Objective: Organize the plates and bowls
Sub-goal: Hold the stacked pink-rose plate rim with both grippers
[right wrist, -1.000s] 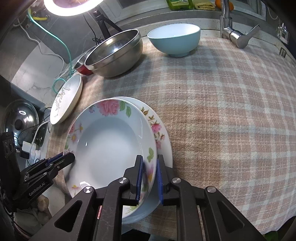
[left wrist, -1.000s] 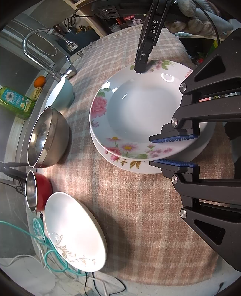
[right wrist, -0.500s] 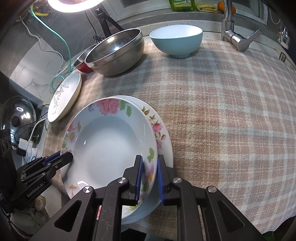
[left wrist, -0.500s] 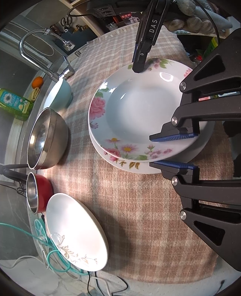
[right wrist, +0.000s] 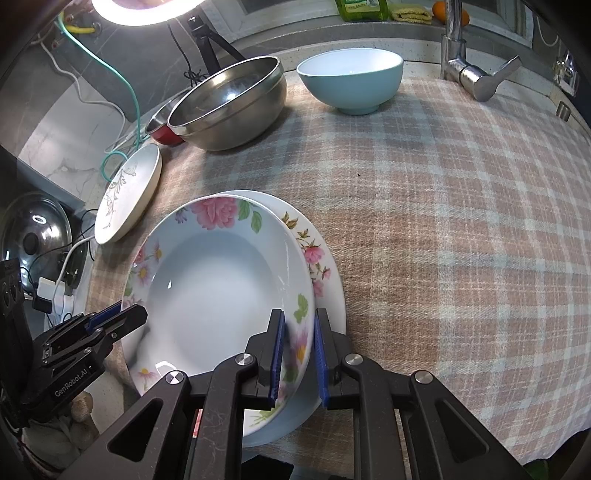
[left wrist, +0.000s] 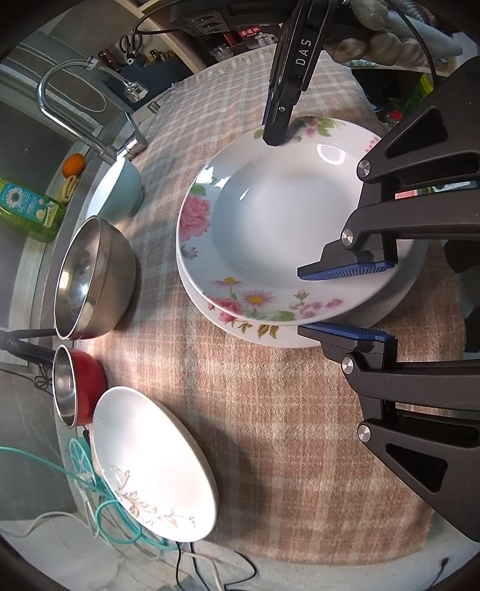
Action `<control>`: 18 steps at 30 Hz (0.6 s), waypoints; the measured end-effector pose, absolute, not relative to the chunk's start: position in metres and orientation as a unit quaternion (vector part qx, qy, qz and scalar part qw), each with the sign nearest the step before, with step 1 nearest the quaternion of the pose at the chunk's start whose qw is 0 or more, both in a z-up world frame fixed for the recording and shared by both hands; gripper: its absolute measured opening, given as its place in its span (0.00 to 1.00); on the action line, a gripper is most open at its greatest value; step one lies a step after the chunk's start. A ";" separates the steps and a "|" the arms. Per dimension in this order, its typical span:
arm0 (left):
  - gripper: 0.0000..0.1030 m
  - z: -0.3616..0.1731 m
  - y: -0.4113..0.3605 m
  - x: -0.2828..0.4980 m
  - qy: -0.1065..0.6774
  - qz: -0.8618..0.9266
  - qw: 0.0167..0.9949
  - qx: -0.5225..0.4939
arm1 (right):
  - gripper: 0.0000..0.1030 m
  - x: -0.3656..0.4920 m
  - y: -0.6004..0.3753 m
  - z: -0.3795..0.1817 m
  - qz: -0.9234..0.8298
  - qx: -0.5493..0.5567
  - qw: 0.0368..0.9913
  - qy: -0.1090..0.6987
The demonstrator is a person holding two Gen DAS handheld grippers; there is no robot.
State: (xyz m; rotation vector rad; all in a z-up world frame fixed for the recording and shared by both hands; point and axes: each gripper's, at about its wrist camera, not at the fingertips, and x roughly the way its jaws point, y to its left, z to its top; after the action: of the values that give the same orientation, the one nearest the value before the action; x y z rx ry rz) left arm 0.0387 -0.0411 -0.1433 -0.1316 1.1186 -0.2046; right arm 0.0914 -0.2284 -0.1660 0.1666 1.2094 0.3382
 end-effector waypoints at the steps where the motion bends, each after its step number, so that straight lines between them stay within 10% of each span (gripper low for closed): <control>1: 0.19 -0.143 -0.041 0.039 0.529 -0.097 0.841 -0.061 | 0.15 0.091 -0.228 -0.166 0.158 0.078 0.806 0.565; 18: 0.19 -0.143 -0.038 0.038 0.527 -0.097 0.842 -0.067 | 0.15 0.091 -0.224 -0.164 0.159 0.051 0.808 0.565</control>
State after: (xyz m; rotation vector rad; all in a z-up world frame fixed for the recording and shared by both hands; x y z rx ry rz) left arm 0.0380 -0.0384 -0.1430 -0.1413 1.1139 -0.2040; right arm 0.0908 -0.2241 -0.1644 0.1094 1.2081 0.3393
